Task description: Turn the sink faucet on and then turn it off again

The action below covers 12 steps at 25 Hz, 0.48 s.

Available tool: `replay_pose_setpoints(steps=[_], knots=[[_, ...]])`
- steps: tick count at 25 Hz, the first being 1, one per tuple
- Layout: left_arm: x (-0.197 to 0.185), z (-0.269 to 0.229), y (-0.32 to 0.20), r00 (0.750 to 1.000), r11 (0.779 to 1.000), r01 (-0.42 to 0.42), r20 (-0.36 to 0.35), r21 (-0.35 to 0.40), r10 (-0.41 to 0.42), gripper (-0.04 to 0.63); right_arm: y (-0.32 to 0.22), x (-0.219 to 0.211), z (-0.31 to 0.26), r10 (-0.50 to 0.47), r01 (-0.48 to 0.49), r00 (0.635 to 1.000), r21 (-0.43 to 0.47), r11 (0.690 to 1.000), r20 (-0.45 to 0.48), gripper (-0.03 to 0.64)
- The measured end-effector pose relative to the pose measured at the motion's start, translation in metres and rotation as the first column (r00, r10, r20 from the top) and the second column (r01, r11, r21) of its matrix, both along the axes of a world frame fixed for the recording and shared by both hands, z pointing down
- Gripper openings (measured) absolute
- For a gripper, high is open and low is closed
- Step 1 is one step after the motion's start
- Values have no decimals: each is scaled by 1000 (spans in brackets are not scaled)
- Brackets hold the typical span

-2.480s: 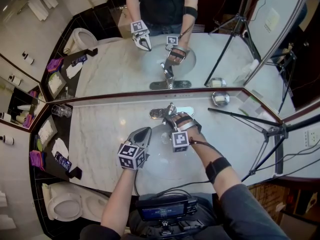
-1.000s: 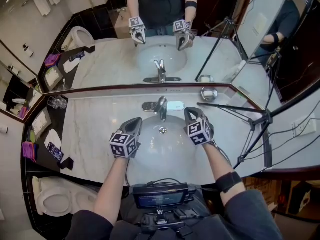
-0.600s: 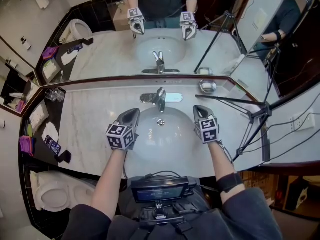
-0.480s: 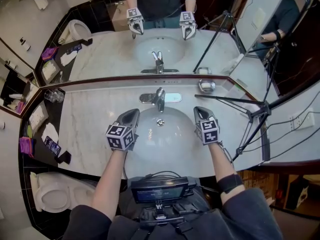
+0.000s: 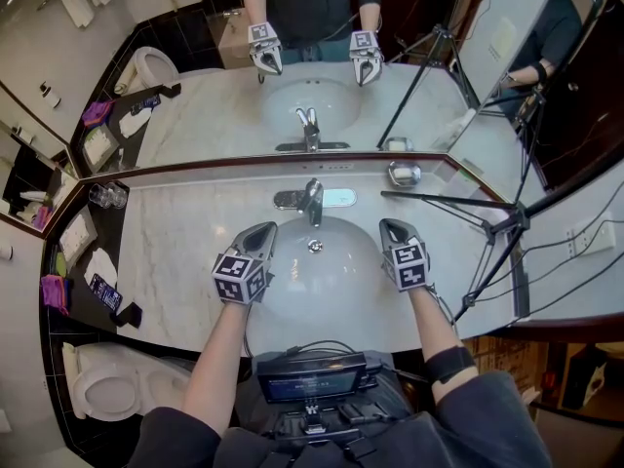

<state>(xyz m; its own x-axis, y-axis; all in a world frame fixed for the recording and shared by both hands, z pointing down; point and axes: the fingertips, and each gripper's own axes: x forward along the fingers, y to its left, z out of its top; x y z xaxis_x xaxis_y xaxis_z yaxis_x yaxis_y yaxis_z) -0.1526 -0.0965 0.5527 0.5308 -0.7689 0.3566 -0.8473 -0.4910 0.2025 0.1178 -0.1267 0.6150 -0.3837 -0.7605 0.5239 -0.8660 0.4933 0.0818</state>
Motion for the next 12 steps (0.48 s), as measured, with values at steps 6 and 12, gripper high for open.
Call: replay_pose_setpoints(steps=[6, 12], knots=[[0, 6, -4, 1000, 1000, 5, 21, 19, -6, 0, 2, -2, 7, -7, 7, 1000, -14, 1000, -8, 19], [15, 16, -14, 986, 995, -93, 146, 42, 86, 86, 6, -2, 11, -6, 6, 1000, -28, 1000, -13, 20]])
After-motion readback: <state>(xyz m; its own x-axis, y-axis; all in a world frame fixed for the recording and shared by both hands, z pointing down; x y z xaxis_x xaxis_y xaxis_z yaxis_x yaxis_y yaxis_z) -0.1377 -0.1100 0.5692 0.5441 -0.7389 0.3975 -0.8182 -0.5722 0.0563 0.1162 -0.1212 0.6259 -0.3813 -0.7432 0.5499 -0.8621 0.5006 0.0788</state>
